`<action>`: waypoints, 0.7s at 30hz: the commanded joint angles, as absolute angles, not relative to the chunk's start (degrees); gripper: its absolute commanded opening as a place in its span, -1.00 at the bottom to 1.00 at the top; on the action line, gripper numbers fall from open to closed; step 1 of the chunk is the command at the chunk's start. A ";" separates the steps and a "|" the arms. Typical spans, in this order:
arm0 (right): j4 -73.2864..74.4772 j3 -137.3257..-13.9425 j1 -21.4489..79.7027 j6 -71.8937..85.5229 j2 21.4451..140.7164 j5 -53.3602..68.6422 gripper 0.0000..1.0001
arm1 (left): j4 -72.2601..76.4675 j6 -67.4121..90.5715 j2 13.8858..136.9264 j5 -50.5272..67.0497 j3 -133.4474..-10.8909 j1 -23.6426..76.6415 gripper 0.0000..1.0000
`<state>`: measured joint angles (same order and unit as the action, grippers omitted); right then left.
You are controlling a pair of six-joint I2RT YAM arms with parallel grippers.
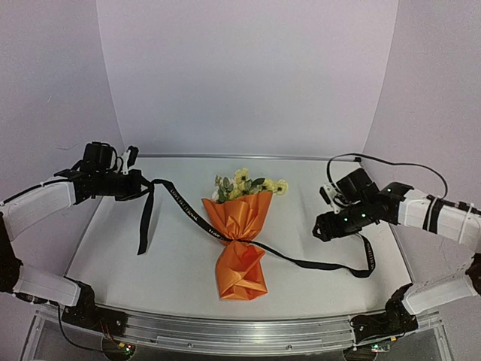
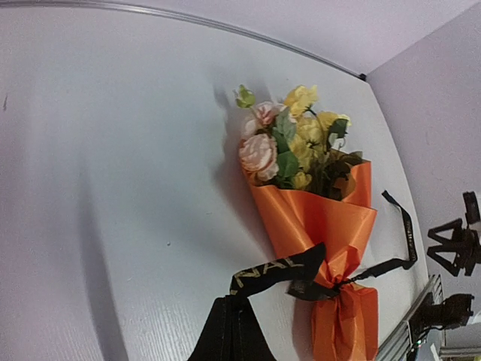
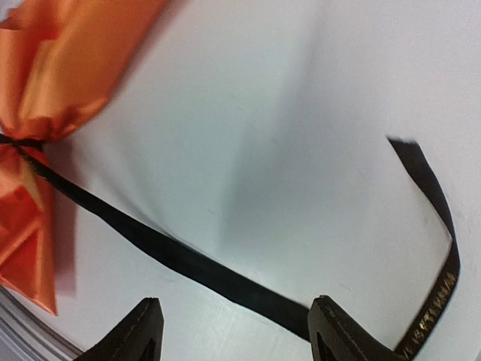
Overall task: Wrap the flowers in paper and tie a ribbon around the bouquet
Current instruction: Tie the ribbon around the folded bouquet, then cross the half-tied ribbon over the folded bouquet.
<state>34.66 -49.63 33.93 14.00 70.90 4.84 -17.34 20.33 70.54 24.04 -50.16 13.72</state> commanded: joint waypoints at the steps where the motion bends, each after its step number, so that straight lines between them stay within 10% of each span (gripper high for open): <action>1: 25.48 -59.66 40.19 9.13 80.71 10.50 0.37 | -19.78 15.81 67.99 27.18 -54.99 15.46 -1.00; 21: 21.26 -101.79 55.52 13.11 120.91 21.79 0.33 | -23.22 13.16 62.74 24.56 -58.47 16.89 -1.00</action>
<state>21.92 -97.39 54.94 11.48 118.24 19.64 -23.02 14.34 64.53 26.20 -54.53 16.62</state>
